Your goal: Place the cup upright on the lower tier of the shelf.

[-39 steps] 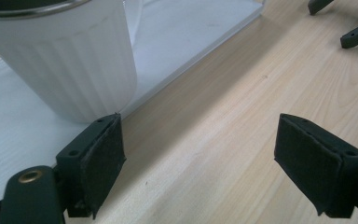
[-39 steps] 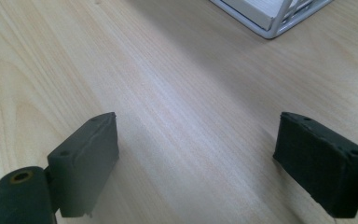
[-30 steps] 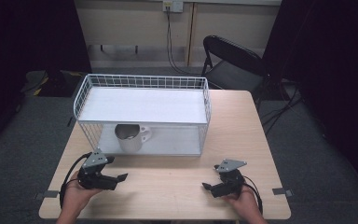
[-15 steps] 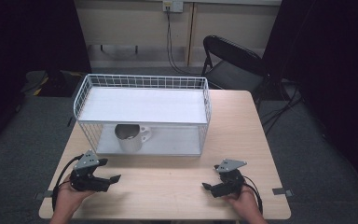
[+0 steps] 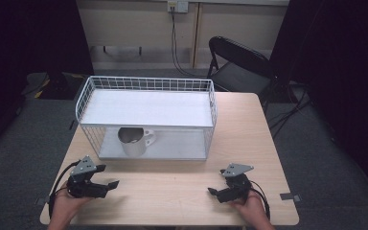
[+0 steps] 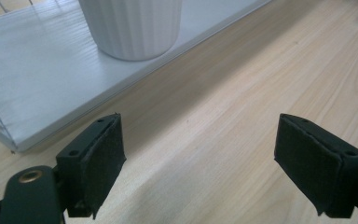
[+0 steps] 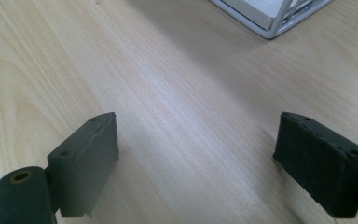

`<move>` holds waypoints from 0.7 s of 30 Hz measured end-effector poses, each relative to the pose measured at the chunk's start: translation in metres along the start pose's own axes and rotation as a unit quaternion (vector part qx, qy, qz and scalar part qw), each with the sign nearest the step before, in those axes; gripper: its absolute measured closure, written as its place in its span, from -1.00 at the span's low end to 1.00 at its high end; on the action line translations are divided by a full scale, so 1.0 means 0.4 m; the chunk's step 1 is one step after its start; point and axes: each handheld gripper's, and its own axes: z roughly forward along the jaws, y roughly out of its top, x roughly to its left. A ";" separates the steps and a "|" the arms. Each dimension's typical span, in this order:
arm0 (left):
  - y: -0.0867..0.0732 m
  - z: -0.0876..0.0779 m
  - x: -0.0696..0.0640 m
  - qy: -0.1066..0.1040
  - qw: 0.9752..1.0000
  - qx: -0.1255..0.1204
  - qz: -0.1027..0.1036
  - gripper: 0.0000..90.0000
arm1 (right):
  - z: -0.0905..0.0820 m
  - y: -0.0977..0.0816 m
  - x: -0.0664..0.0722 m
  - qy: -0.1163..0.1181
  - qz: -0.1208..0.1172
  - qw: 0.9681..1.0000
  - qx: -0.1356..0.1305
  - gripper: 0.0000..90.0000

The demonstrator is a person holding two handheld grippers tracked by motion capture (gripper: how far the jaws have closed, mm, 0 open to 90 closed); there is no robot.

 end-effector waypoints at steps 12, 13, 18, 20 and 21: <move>-0.034 0.003 0.021 0.008 1.000 0.011 -0.005 -0.65 | 0.000 0.000 0.000 0.000 0.000 1.000 0.000 -0.72; -0.036 0.003 0.021 0.007 1.000 0.012 -0.006 -0.65 | 0.000 0.000 0.000 0.000 0.000 1.000 0.000 -0.72; -0.042 0.007 0.024 0.009 1.000 0.018 -0.004 -0.65 | 0.000 0.000 0.000 0.000 0.000 1.000 0.000 -0.72; -0.046 0.009 0.025 0.010 1.000 0.021 -0.003 -0.65 | 0.000 0.000 0.000 0.000 0.000 1.000 0.000 -0.72; -0.047 0.009 0.025 0.010 1.000 0.024 -0.002 -0.65 | 0.000 0.000 0.000 0.000 0.000 1.000 0.000 -0.72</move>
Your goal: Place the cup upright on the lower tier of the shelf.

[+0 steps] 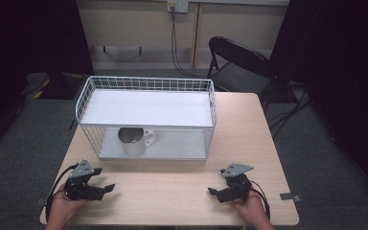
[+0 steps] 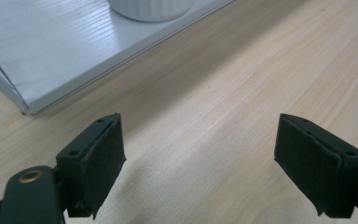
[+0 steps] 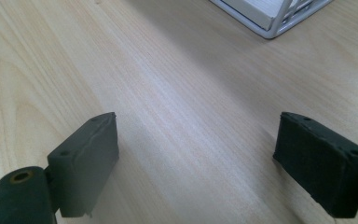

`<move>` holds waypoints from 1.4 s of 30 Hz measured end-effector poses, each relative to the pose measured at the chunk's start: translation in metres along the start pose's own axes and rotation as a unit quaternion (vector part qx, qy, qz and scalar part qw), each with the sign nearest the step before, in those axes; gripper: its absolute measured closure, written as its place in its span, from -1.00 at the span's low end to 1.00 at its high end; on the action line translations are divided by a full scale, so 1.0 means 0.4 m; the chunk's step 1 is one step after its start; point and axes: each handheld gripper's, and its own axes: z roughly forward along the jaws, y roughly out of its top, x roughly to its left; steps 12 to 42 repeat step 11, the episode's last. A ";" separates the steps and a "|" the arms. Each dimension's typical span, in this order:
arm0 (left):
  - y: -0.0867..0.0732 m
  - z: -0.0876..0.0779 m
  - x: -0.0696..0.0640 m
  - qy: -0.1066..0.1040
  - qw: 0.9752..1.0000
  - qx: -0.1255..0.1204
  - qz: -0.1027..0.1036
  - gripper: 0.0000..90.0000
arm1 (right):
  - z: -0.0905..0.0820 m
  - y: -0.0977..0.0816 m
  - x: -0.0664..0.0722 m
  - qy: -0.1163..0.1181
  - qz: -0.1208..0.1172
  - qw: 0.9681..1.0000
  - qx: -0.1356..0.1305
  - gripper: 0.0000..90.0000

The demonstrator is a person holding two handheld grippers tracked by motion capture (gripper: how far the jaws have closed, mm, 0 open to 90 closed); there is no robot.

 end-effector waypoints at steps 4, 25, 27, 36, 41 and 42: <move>-0.005 0.003 0.001 0.002 1.000 0.007 0.003 -0.65 | 0.000 0.000 0.000 0.000 0.000 1.000 0.000 -0.72; -0.015 0.013 -0.003 0.005 1.000 0.027 0.012 -0.65 | 0.000 0.000 0.000 0.000 0.000 1.000 0.000 -0.72; -0.015 0.013 -0.003 0.005 1.000 0.027 0.012 -0.65 | 0.000 0.000 0.000 0.000 0.000 1.000 0.000 -0.72; -0.015 0.013 -0.003 0.005 1.000 0.027 0.012 -0.65 | 0.000 0.000 0.000 0.000 0.000 1.000 0.000 -0.72; -0.015 0.013 -0.003 0.005 1.000 0.027 0.012 -0.65 | 0.000 0.000 0.000 0.000 0.000 1.000 0.000 -0.72; -0.015 0.013 -0.003 0.005 1.000 0.027 0.012 -0.65 | 0.000 0.000 0.000 0.000 0.000 1.000 0.000 -0.72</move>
